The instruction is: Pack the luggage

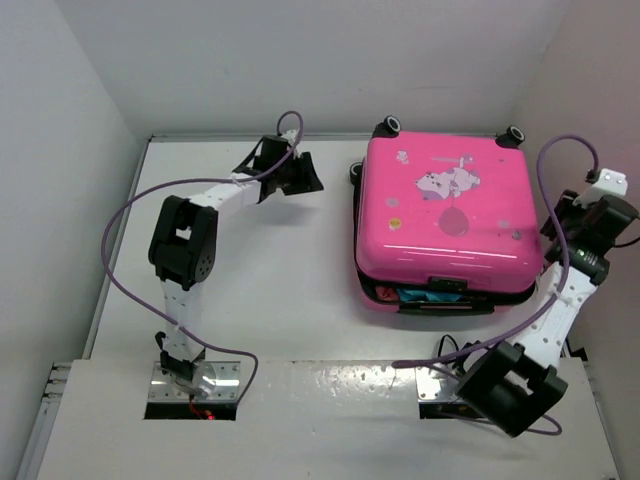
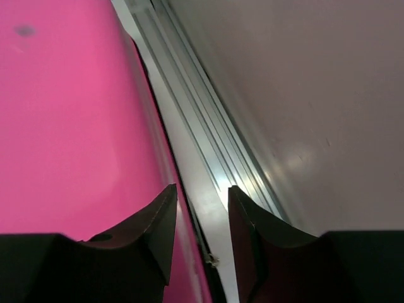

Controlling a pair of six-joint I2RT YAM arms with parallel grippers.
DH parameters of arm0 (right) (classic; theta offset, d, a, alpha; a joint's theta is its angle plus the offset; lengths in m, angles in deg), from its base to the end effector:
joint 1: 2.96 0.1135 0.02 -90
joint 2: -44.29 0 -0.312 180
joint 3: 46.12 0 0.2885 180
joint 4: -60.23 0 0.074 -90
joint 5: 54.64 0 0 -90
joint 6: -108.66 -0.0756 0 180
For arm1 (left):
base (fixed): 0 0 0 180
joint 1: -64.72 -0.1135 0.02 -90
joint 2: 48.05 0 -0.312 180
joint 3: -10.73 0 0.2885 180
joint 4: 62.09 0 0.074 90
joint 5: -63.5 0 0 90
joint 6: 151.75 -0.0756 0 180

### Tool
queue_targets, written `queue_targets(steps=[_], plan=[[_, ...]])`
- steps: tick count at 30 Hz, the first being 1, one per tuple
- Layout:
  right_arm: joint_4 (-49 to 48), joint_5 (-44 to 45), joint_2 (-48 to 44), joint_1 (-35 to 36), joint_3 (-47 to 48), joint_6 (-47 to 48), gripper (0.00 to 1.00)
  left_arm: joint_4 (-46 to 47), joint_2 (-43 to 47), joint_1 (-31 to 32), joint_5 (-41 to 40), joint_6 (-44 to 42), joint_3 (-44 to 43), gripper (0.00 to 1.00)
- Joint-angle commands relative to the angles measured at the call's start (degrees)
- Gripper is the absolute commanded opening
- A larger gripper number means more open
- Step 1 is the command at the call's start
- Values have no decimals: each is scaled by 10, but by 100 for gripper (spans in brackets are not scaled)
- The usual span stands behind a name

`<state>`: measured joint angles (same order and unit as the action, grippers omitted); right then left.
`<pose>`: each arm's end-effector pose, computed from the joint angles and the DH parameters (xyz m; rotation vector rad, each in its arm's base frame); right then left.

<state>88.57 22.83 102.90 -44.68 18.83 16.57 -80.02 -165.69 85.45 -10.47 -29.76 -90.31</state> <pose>0.2209 -0.1749 0.3563 0.5928 1.8609 -0.2442 0.5183 -0.2185 0.2243 -0.0552 2.2670 -0.8133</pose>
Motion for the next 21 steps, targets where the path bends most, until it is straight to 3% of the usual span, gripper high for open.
queue_targets(steps=[1,7,13,15,17,21], plan=[[-34,69,28,7,-21,95,38,-7,31,5,30,-16,19,52],[-119,52,65,-22,-144,151,34,-18,62,10,60,-33,64,46],[-60,-127,100,-52,-183,172,27,23,96,-12,95,-16,108,48],[0,-222,106,-47,-189,199,23,48,102,-25,116,8,113,50],[47,-300,97,-12,-204,206,23,73,108,-44,145,25,121,55],[78,-368,62,80,-233,196,23,113,127,-74,174,62,146,64]])
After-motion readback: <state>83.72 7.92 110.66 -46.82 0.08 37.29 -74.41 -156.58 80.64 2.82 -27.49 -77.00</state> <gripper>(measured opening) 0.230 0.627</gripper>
